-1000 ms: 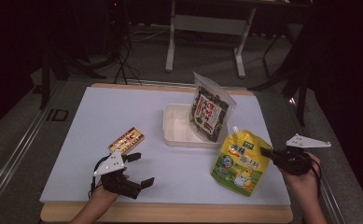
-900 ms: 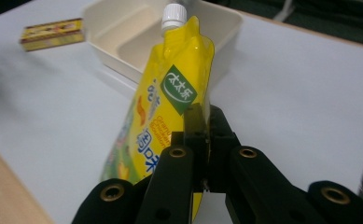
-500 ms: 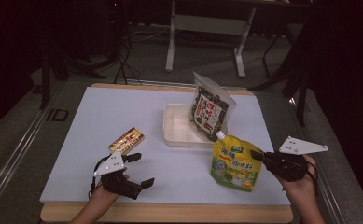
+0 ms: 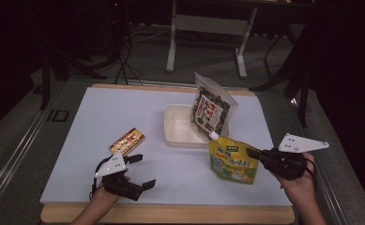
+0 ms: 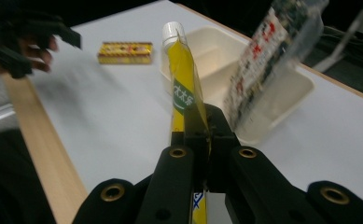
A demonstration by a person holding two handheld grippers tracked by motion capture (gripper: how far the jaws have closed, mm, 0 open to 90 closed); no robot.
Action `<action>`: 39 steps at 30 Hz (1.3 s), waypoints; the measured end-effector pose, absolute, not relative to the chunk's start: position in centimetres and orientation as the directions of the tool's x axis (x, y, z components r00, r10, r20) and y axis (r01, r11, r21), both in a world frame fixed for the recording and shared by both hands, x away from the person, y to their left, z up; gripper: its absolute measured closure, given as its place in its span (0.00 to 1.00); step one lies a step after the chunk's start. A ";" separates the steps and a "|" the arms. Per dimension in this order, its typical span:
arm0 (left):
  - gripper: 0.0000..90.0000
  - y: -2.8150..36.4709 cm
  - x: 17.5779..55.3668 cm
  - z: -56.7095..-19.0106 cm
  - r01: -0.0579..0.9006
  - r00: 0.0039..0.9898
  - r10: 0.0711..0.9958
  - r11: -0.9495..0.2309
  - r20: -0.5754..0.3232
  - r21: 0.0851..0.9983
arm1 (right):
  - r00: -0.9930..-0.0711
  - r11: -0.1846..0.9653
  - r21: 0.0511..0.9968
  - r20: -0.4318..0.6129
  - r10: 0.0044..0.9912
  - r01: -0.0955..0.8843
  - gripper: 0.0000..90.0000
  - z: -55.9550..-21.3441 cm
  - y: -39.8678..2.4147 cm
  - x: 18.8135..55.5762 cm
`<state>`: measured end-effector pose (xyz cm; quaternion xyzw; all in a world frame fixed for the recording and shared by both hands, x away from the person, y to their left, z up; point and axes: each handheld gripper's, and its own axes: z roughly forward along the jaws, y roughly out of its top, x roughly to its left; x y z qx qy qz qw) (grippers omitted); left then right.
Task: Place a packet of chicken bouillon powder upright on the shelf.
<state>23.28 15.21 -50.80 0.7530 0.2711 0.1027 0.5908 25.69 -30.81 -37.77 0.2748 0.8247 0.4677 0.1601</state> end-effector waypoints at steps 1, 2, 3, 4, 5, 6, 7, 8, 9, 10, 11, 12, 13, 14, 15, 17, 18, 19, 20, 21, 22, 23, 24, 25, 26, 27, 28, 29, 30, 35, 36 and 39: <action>0.00 15.2 23.3 -50.8 0.288 0.831 0.529 -0.152 -0.169 0.946 | -0.799 0.379 0.870 0.027 0.601 0.315 1.00 -37.4 -30.6 25.8; 0.00 15.2 23.3 -50.8 0.288 0.831 0.529 -0.152 -0.169 0.946 | -0.803 0.365 0.875 0.043 0.595 0.318 1.00 -37.2 -30.4 25.9; 0.00 15.2 23.3 -50.8 0.287 0.832 0.529 -0.153 -0.167 0.946 | -0.804 0.353 0.879 0.055 0.592 0.321 1.00 -37.0 -30.2 26.0; 0.00 15.2 23.3 -50.8 0.287 0.832 0.529 -0.154 -0.167 0.946 | -0.804 0.349 0.879 0.061 0.592 0.324 1.00 -36.8 -30.0 26.0; 0.00 15.2 23.3 -50.8 0.287 0.832 0.529 -0.153 -0.167 0.946 | -0.801 0.350 0.879 0.057 0.596 0.323 1.00 -36.6 -29.7 26.0; 0.00 15.3 23.2 -50.8 0.287 0.832 0.529 -0.151 -0.167 0.946 | -0.802 0.345 0.881 0.063 0.594 0.324 1.00 -36.4 -29.5 26.1; 0.00 15.3 23.2 -50.8 0.286 0.831 0.530 -0.151 -0.167 0.946 | -0.805 0.341 0.881 0.071 0.590 0.328 1.00 -36.3 -29.2 26.1; 0.00 15.3 23.2 -50.8 0.286 0.831 0.530 -0.151 -0.167 0.946 | -0.805 0.341 0.881 0.071 0.590 0.328 1.00 -36.3 -29.2 26.1; 0.00 15.3 23.2 -50.7 0.285 0.831 0.530 -0.148 -0.167 0.947 | -0.806 0.342 0.881 0.070 0.588 0.326 1.00 -36.2 -29.0 26.2; 0.00 15.3 23.2 -50.7 0.285 0.831 0.530 -0.146 -0.168 0.947 | -0.808 0.339 0.881 0.078 0.584 0.330 1.00 -36.1 -28.6 26.2; 0.00 15.3 23.2 -50.7 0.285 0.830 0.531 -0.147 -0.168 0.947 | -0.809 0.336 0.882 0.081 0.582 0.330 1.00 -36.1 -28.4 26.3; 0.00 15.3 23.2 -50.7 0.286 0.830 0.531 -0.146 -0.169 0.947 | -0.811 0.332 0.881 0.093 0.577 0.338 1.00 -36.0 -28.2 26.4; 0.00 15.4 23.2 -50.7 0.287 0.830 0.531 -0.145 -0.170 0.947 | -0.813 0.325 0.881 0.105 0.573 0.343 1.00 -36.0 -28.0 26.5; 0.00 15.4 23.2 -50.7 0.287 0.830 0.531 -0.145 -0.170 0.947 | -0.813 0.325 0.881 0.105 0.573 0.343 1.00 -36.0 -28.0 26.5; 0.00 15.3 23.2 -50.7 0.286 0.831 0.530 -0.144 -0.170 0.947 | -0.812 0.322 0.883 0.105 0.575 0.342 1.00 -36.0 -27.9 26.5; 0.00 15.3 23.2 -50.7 0.286 0.830 0.531 -0.143 -0.170 0.948 | -0.812 0.302 0.886 0.129 0.569 0.352 1.00 -35.7 -27.6 26.8; 0.00 15.3 23.2 -50.7 0.286 0.831 0.530 -0.145 -0.170 0.947 | -0.812 0.298 0.885 0.136 0.568 0.357 1.00 -35.6 -27.5 26.9; 0.00 15.3 23.2 -50.7 0.286 0.831 0.530 -0.147 -0.169 0.947 | -0.809 0.298 0.887 0.130 0.574 0.353 1.00 -35.5 -27.3 26.9; 0.00 15.3 23.2 -50.8 0.287 0.830 0.531 -0.146 -0.170 0.947 | -0.808 0.296 0.889 0.127 0.576 0.350 1.00 -35.4 -27.1 27.0; 0.00 15.3 23.2 -50.8 0.288 0.830 0.531 -0.146 -0.170 0.946 | -0.809 0.288 0.889 0.138 0.571 0.355 1.00 -35.2 -27.0 27.0; 0.00 15.3 23.2 -50.8 0.288 0.830 0.532 -0.146 -0.170 0.946 | -0.808 0.285 0.892 0.135 0.573 0.352 1.00 -35.1 -26.8 27.1; 0.00 15.3 23.2 -50.8 0.287 0.829 0.533 -0.146 -0.169 0.947 | -0.805 0.276 0.894 0.138 0.577 0.352 1.00 -34.9 -26.6 27.2; 0.00 15.4 23.2 -50.8 0.287 0.829 0.533 -0.147 -0.169 0.947 | -0.804 0.268 0.897 0.142 0.578 0.351 1.00 -34.7 -26.4 27.2; 0.00 15.4 23.2 -50.8 0.288 0.829 0.534 -0.147 -0.169 0.946 | -0.801 0.258 0.900 0.148 0.580 0.352 1.00 -34.6 -26.2 27.3; 0.00 15.4 23.2 -50.8 0.288 0.829 0.533 -0.147 -0.169 0.946 | -0.800 0.242 0.902 0.162 0.577 0.357 1.00 -34.4 -26.1 27.4; 0.00 15.4 23.2 -50.8 0.288 0.829 0.534 -0.147 -0.169 0.946 | -0.795 0.230 0.906 0.164 0.584 0.356 1.00 -34.3 -25.9 27.5; 0.00 15.4 23.2 -50.8 0.289 0.829 0.533 -0.147 -0.170 0.946 | -0.788 0.222 0.910 0.158 0.594 0.350 1.00 -34.2 -25.7 27.6; 0.00 15.4 23.2 -50.8 0.288 0.828 0.535 -0.146 -0.170 0.946 | -0.784 0.212 0.913 0.160 0.600 0.349 1.00 -34.1 -25.5 27.7; 0.00 15.4 23.2 -50.8 0.289 0.827 0.535 -0.143 -0.171 0.947 | -0.778 0.202 0.915 0.162 0.606 0.348 1.00 -34.0 -25.4 27.8; 0.00 15.6 23.2 -50.9 0.293 0.825 0.538 -0.142 -0.175 0.946 | -0.749 0.188 0.923 0.142 0.647 0.337 1.00 -33.8 -24.0 28.4; 0.00 15.6 23.2 -50.9 0.293 0.823 0.541 -0.142 -0.174 0.946 | -0.743 0.185 0.923 0.140 0.654 0.337 1.00 -33.8 -23.8 28.6; 0.00 15.7 23.2 -50.8 0.291 0.821 0.544 -0.140 -0.172 0.946 | -0.723 0.175 0.924 0.137 0.677 0.339 1.00 -33.8 -23.1 29.2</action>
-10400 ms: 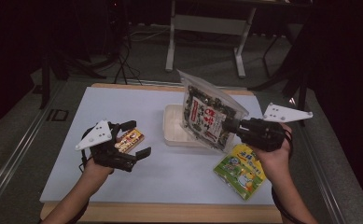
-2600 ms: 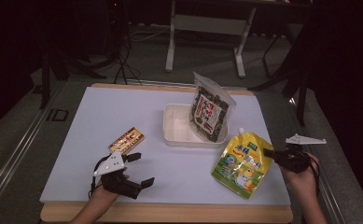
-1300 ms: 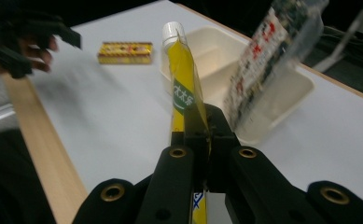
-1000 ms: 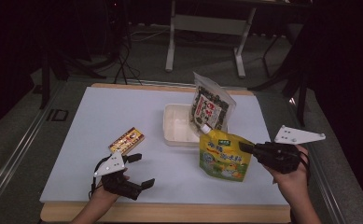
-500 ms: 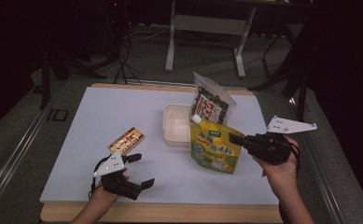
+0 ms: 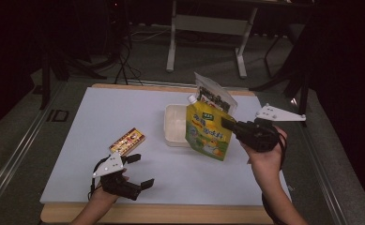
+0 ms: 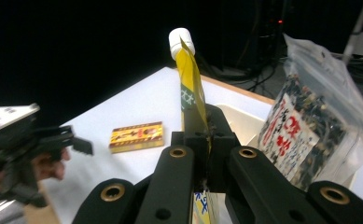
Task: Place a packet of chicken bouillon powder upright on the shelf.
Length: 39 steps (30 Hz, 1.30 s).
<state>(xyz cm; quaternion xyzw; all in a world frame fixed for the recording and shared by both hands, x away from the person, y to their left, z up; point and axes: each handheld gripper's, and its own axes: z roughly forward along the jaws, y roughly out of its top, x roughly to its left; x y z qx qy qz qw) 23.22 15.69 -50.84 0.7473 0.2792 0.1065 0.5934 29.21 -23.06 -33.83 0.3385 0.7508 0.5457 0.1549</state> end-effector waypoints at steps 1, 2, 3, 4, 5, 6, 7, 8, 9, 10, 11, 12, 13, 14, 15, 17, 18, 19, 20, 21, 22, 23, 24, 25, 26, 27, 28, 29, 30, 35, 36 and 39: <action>0.00 15.7 23.2 -50.8 0.289 0.821 0.545 -0.140 -0.170 0.947 | -0.718 0.167 0.924 0.144 0.681 0.344 1.00 -33.8 -22.9 29.5; 0.00 15.7 23.2 -50.8 0.288 0.821 0.545 -0.141 -0.168 0.947 | -0.717 0.162 0.925 0.147 0.682 0.344 1.00 -33.8 -22.7 29.7; 0.00 15.7 23.2 -50.9 0.289 0.821 0.546 -0.140 -0.170 0.947 | -0.711 0.153 0.926 0.152 0.686 0.345 1.00 -33.9 -22.6 30.0; 0.00 15.7 23.2 -50.9 0.289 0.821 0.546 -0.142 -0.169 0.947 | -0.704 0.144 0.926 0.157 0.693 0.348 1.00 -33.9 -22.4 30.3; 0.00 15.7 23.2 -50.9 0.289 0.821 0.546 -0.144 -0.168 0.946 | -0.700 0.136 0.926 0.165 0.694 0.353 1.00 -34.0 -22.2 30.6; 0.00 15.6 23.2 -50.9 0.289 0.821 0.546 -0.145 -0.167 0.946 | -0.693 0.121 0.925 0.178 0.698 0.360 1.00 -34.0 -22.1 30.9; 0.00 15.6 23.2 -50.9 0.287 0.821 0.547 -0.147 -0.164 0.947 | -0.687 0.114 0.925 0.183 0.703 0.364 1.00 -34.1 -21.9 31.2; 0.00 15.6 23.2 -50.9 0.285 0.821 0.547 -0.149 -0.161 0.947 | -0.683 0.108 0.924 0.188 0.706 0.366 1.00 -34.2 -21.6 31.4; 0.00 15.5 23.2 -50.9 0.282 0.823 0.547 -0.158 -0.153 0.946 | -0.676 0.100 0.923 0.195 0.710 0.371 1.00 -34.3 -21.4 31.6; 0.00 15.5 23.1 -50.9 0.280 0.823 0.549 -0.163 -0.149 0.946 | -0.672 0.100 0.922 0.194 0.715 0.373 1.00 -34.3 -21.2 31.9; 0.00 15.4 23.1 -50.9 0.279 0.823 0.548 -0.165 -0.147 0.946 | -0.665 0.096 0.922 0.194 0.721 0.374 1.00 -34.4 -20.9 32.1; 0.00 15.4 23.1 -51.0 0.279 0.824 0.548 -0.166 -0.147 0.946 | -0.659 0.094 0.921 0.196 0.727 0.378 1.00 -34.5 -20.7 32.3; 0.00 15.4 23.1 -51.0 0.278 0.824 0.548 -0.169 -0.144 0.945 | -0.656 0.089 0.921 0.199 0.728 0.379 1.00 -34.6 -20.5 32.6; 0.00 15.4 23.1 -51.0 0.276 0.825 0.548 -0.174 -0.140 0.945 | -0.652 0.087 0.921 0.200 0.731 0.380 1.00 -34.7 -20.4 32.8; 0.00 15.4 23.1 -51.0 0.275 0.825 0.548 -0.177 -0.137 0.945 | -0.648 0.084 0.919 0.204 0.734 0.384 1.00 -34.8 -20.2 33.1; 0.00 15.4 23.0 -51.0 0.272 0.825 0.548 -0.178 -0.134 0.946 | -0.640 0.081 0.920 0.201 0.742 0.384 1.00 -35.0 -19.9 33.7; 0.00 15.4 23.0 -51.0 0.272 0.826 0.548 -0.178 -0.134 0.946 | -0.637 0.076 0.918 0.208 0.742 0.389 1.00 -35.2 -19.7 34.0; 0.00 15.4 23.0 -51.0 0.272 0.826 0.548 -0.178 -0.134 0.946 | -0.630 0.072 0.917 0.211 0.748 0.393 1.00 -35.2 -19.6 34.2; 0.00 15.4 23.0 -51.0 0.272 0.826 0.548 -0.177 -0.135 0.946 | -0.624 0.067 0.917 0.214 0.752 0.394 1.00 -35.3 -19.4 34.5; 0.00 15.4 23.0 -51.0 0.273 0.825 0.548 -0.176 -0.137 0.946 | -0.624 0.063 0.915 0.221 0.750 0.399 1.00 -35.4 -19.2 34.7; 0.00 15.4 23.0 -50.9 0.273 0.826 0.547 -0.175 -0.137 0.946 | -0.617 0.062 0.915 0.218 0.756 0.398 1.00 -35.4 -19.0 34.9; 0.00 15.4 23.0 -50.9 0.273 0.826 0.547 -0.175 -0.137 0.946 | -0.617 0.062 0.915 0.218 0.756 0.398 1.00 -35.4 -19.0 34.9; 0.00 15.4 23.0 -50.9 0.272 0.826 0.547 -0.177 -0.135 0.946 | -0.612 0.062 0.916 0.212 0.762 0.396 1.00 -35.5 -18.7 35.1; 0.00 15.4 23.0 -50.9 0.272 0.826 0.548 -0.176 -0.135 0.946 | -0.610 0.062 0.914 0.215 0.762 0.401 1.00 -35.5 -18.4 35.4; 0.00 15.4 23.0 -50.9 0.272 0.826 0.548 -0.175 -0.137 0.946 | -0.603 0.062 0.913 0.214 0.769 0.402 1.00 -35.5 -18.2 35.6; 0.00 15.5 23.0 -50.9 0.272 0.825 0.548 -0.173 -0.137 0.947 | -0.594 0.064 0.914 0.206 0.778 0.401 1.00 -35.6 -17.9 35.8; 0.00 15.5 23.0 -50.9 0.272 0.825 0.548 -0.173 -0.137 0.947 | -0.588 0.063 0.911 0.208 0.782 0.406 1.00 -35.6 -17.6 36.1; 0.00 15.5 23.0 -50.9 0.272 0.825 0.548 -0.172 -0.137 0.947 | -0.581 0.058 0.911 0.210 0.786 0.408 1.00 -35.7 -17.5 36.3; 0.00 15.5 23.0 -50.8 0.273 0.825 0.548 -0.171 -0.139 0.947 | -0.574 0.060 0.911 0.204 0.793 0.408 1.00 -35.7 -17.2 36.5; 0.00 15.6 22.9 -50.8 0.271 0.826 0.546 -0.170 -0.139 0.947 | -0.544 0.069 0.909 0.184 0.819 0.411 1.00 -36.1 -16.4 37.3; 0.00 15.6 22.9 -50.8 0.271 0.826 0.546 -0.170 -0.139 0.947 | -0.544 0.069 0.909 0.184 0.819 0.411 1.00 -36.1 -16.4 37.3; 0.00 15.6 23.0 -50.9 0.272 0.827 0.545 -0.170 -0.140 0.947 | -0.537 0.049 0.906 0.205 0.818 0.421 1.00 -36.3 -15.9 38.0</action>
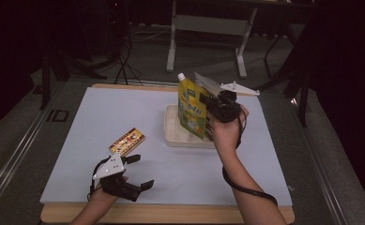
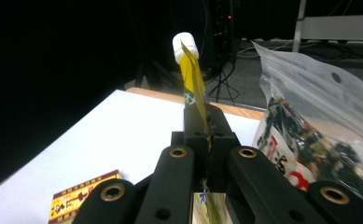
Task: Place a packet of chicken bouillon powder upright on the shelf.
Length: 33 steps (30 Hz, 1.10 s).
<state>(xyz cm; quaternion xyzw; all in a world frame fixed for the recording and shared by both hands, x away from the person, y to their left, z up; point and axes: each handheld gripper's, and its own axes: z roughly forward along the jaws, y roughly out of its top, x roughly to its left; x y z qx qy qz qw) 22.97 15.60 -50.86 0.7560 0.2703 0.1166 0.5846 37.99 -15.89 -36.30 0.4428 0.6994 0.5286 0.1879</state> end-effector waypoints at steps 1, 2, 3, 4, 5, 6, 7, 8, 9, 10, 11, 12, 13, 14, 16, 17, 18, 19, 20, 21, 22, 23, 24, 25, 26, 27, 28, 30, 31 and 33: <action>0.00 15.6 23.0 -50.8 0.273 0.827 0.544 -0.171 -0.140 0.947 | -0.536 0.050 0.904 0.206 0.819 0.424 1.00 -36.3 -15.6 38.2; 0.00 15.6 22.9 -50.8 0.272 0.827 0.545 -0.172 -0.139 0.947 | -0.535 0.047 0.903 0.211 0.818 0.428 1.00 -36.4 -15.4 38.3; 0.00 15.6 22.9 -50.8 0.271 0.827 0.545 -0.172 -0.138 0.947 | -0.538 0.047 0.902 0.214 0.815 0.430 1.00 -36.4 -15.2 38.4; 0.00 15.6 23.0 -50.8 0.271 0.827 0.545 -0.172 -0.137 0.947 | -0.539 0.047 0.899 0.218 0.814 0.435 1.00 -36.4 -15.0 38.6; 0.00 15.7 23.0 -50.8 0.269 0.827 0.546 -0.172 -0.136 0.948 | -0.537 0.047 0.899 0.219 0.815 0.436 1.00 -36.5 -14.7 38.6; 0.00 15.7 23.0 -50.9 0.270 0.826 0.546 -0.172 -0.136 0.947 | -0.538 0.049 0.897 0.220 0.814 0.440 1.00 -36.6 -14.5 38.7; 0.00 15.7 23.0 -50.9 0.273 0.826 0.545 -0.170 -0.141 0.947 | -0.540 0.045 0.895 0.228 0.810 0.444 1.00 -36.7 -14.3 38.8; 0.00 15.7 23.0 -50.9 0.273 0.827 0.545 -0.171 -0.140 0.947 | -0.540 0.040 0.892 0.237 0.808 0.451 1.00 -36.8 -14.0 39.0; 0.00 15.7 23.0 -50.9 0.273 0.826 0.546 -0.172 -0.139 0.946 | -0.540 0.035 0.890 0.245 0.805 0.455 1.00 -36.9 -13.8 39.1; 0.00 15.7 23.0 -50.9 0.272 0.827 0.545 -0.172 -0.138 0.947 | -0.541 0.026 0.887 0.257 0.801 0.461 1.00 -36.9 -13.7 39.2; 0.00 15.7 23.0 -50.9 0.272 0.827 0.545 -0.171 -0.139 0.947 | -0.542 0.024 0.886 0.262 0.798 0.464 1.00 -37.0 -13.5 39.2; 0.00 15.7 23.0 -50.9 0.271 0.827 0.545 -0.171 -0.139 0.947 | -0.546 0.024 0.886 0.264 0.795 0.463 1.00 -37.0 -13.3 39.3; 0.00 15.7 23.0 -50.9 0.270 0.827 0.545 -0.172 -0.136 0.948 | -0.549 0.019 0.882 0.276 0.789 0.470 1.00 -37.1 -13.1 39.4; 0.00 15.7 23.0 -50.9 0.270 0.827 0.545 -0.171 -0.137 0.947 | -0.554 0.016 0.881 0.283 0.783 0.472 1.00 -37.1 -12.8 39.4; 0.00 15.8 23.0 -50.9 0.272 0.826 0.545 -0.167 -0.141 0.948 | -0.564 0.051 0.890 0.241 0.790 0.453 1.00 -37.2 -12.3 39.3; 0.00 15.8 22.9 -50.8 0.270 0.826 0.546 -0.168 -0.139 0.948 | -0.569 0.061 0.892 0.231 0.789 0.448 1.00 -37.2 -12.1 39.3; 0.00 15.8 22.9 -50.8 0.269 0.826 0.546 -0.168 -0.138 0.948 | -0.571 0.073 0.891 0.222 0.790 0.448 1.00 -37.3 -12.0 39.3; 0.00 15.8 22.9 -50.8 0.270 0.825 0.547 -0.167 -0.139 0.948 | -0.572 0.086 0.892 0.209 0.793 0.445 1.00 -37.4 -12.0 39.3; 0.00 15.9 22.9 -50.8 0.271 0.825 0.547 -0.165 -0.141 0.948 | -0.572 0.093 0.892 0.201 0.795 0.443 1.00 -37.5 -12.0 39.4; 0.00 15.9 22.9 -50.8 0.272 0.825 0.547 -0.165 -0.141 0.948 | -0.570 0.095 0.890 0.200 0.797 0.445 1.00 -37.7 -12.1 39.6; 0.00 15.9 22.9 -50.8 0.272 0.825 0.547 -0.165 -0.141 0.948 | -0.566 0.089 0.889 0.205 0.798 0.449 1.00 -37.7 -12.3 39.7; 0.00 15.9 22.9 -50.8 0.272 0.825 0.547 -0.166 -0.141 0.948 | -0.564 0.087 0.888 0.208 0.800 0.451 1.00 -37.9 -12.4 39.8; 0.00 15.8 23.0 -50.8 0.272 0.826 0.546 -0.166 -0.141 0.948 | -0.562 0.093 0.889 0.200 0.803 0.449 1.00 -38.0 -12.5 39.8; 0.00 15.8 23.0 -50.9 0.271 0.826 0.546 -0.167 -0.140 0.948 | -0.561 0.100 0.889 0.191 0.806 0.446 1.00 -38.1 -12.5 39.9; 0.00 15.8 23.0 -50.9 0.272 0.826 0.545 -0.168 -0.140 0.948 | -0.563 0.108 0.888 0.186 0.806 0.448 1.00 -38.3 -12.6 39.9; 0.00 15.8 23.0 -50.9 0.272 0.826 0.545 -0.168 -0.140 0.948 | -0.563 0.108 0.888 0.186 0.806 0.448 1.00 -38.3 -12.6 39.9; 0.00 15.8 23.0 -50.9 0.272 0.827 0.545 -0.170 -0.139 0.947 | -0.558 0.109 0.887 0.182 0.809 0.448 1.00 -38.5 -12.6 40.0; 0.00 15.7 23.0 -50.9 0.273 0.827 0.545 -0.169 -0.141 0.947 | -0.568 0.146 0.897 0.132 0.812 0.418 1.00 -38.6 -12.4 39.9; 0.00 15.7 23.0 -50.9 0.272 0.827 0.545 -0.171 -0.139 0.947 | -0.574 0.154 0.898 0.125 0.809 0.413 1.00 -38.6 -12.4 39.9; 0.00 15.7 23.0 -50.9 0.274 0.827 0.544 -0.170 -0.141 0.947 | -0.578 0.170 0.898 0.108 0.809 0.407 1.00 -38.6 -12.3 39.9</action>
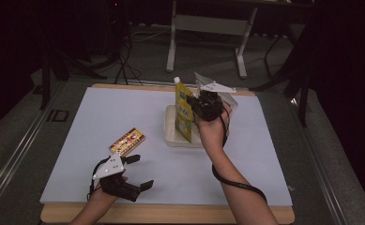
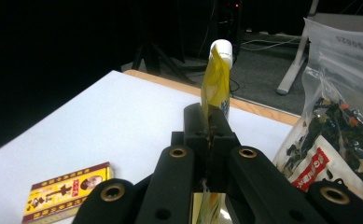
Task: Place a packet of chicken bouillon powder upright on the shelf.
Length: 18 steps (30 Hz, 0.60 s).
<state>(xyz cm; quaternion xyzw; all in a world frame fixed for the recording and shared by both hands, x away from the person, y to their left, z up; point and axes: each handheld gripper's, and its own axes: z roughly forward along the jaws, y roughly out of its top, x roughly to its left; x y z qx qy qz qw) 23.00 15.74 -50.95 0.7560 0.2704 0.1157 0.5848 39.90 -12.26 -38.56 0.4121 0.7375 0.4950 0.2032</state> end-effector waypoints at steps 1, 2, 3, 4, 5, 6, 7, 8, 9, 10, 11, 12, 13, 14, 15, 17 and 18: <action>0.00 15.7 23.0 -51.0 0.273 0.827 0.544 -0.171 -0.141 0.947 | -0.579 0.172 0.898 0.106 0.809 0.406 1.00 -38.6 -12.3 39.9; 0.00 15.7 23.0 -51.0 0.272 0.828 0.544 -0.172 -0.139 0.947 | -0.579 0.174 0.898 0.104 0.809 0.405 1.00 -38.6 -12.3 40.0; 0.00 15.7 23.0 -51.0 0.273 0.828 0.543 -0.172 -0.140 0.947 | -0.580 0.174 0.899 0.104 0.808 0.403 1.00 -38.6 -12.4 40.0; 0.00 15.7 23.0 -51.0 0.273 0.828 0.543 -0.172 -0.140 0.947 | -0.582 0.180 0.900 0.096 0.807 0.398 1.00 -38.6 -12.4 40.0; 0.00 15.7 23.0 -51.0 0.273 0.828 0.543 -0.172 -0.140 0.947 | -0.584 0.189 0.901 0.085 0.808 0.391 1.00 -38.6 -12.4 40.0; 0.00 15.7 23.0 -51.0 0.273 0.828 0.543 -0.172 -0.140 0.946 | -0.585 0.188 0.902 0.084 0.807 0.388 1.00 -38.7 -12.5 39.9; 0.00 15.8 23.0 -51.0 0.274 0.828 0.543 -0.173 -0.140 0.946 | -0.587 0.185 0.903 0.086 0.805 0.387 1.00 -38.7 -12.6 39.9; 0.00 15.7 23.0 -51.0 0.274 0.828 0.543 -0.172 -0.141 0.946 | -0.588 0.187 0.906 0.081 0.805 0.381 1.00 -38.7 -12.6 39.8; 0.00 15.7 23.0 -51.0 0.274 0.828 0.543 -0.172 -0.140 0.946 | -0.588 0.189 0.907 0.076 0.806 0.377 1.00 -38.8 -12.6 39.7; 0.00 15.7 23.0 -51.0 0.273 0.828 0.542 -0.173 -0.139 0.946 | -0.592 0.188 0.908 0.078 0.802 0.374 1.00 -38.8 -12.7 39.6; 0.00 15.7 23.0 -51.0 0.271 0.829 0.542 -0.175 -0.137 0.946 | -0.593 0.183 0.909 0.083 0.801 0.375 1.00 -38.8 -12.7 39.6; 0.00 15.7 23.0 -51.0 0.271 0.829 0.542 -0.175 -0.137 0.946 | -0.593 0.183 0.909 0.083 0.801 0.375 1.00 -38.8 -12.7 39.6; 0.00 15.7 23.0 -51.0 0.272 0.829 0.543 -0.174 -0.138 0.946 | -0.594 0.188 0.910 0.076 0.801 0.370 1.00 -38.9 -12.7 39.5; 0.00 15.7 23.0 -51.0 0.273 0.829 0.542 -0.174 -0.139 0.946 | -0.599 0.201 0.912 0.060 0.798 0.358 1.00 -38.9 -12.6 39.4; 0.00 15.7 23.0 -51.0 0.272 0.829 0.543 -0.176 -0.137 0.946 | -0.602 0.201 0.911 0.062 0.796 0.359 1.00 -39.0 -12.5 39.4; 0.00 15.7 23.0 -51.0 0.272 0.828 0.543 -0.176 -0.137 0.946 | -0.608 0.207 0.910 0.059 0.792 0.358 1.00 -39.0 -12.4 39.4; 0.00 15.7 23.0 -51.0 0.272 0.828 0.543 -0.176 -0.137 0.946 | -0.607 0.203 0.909 0.065 0.792 0.363 1.00 -39.1 -12.3 39.5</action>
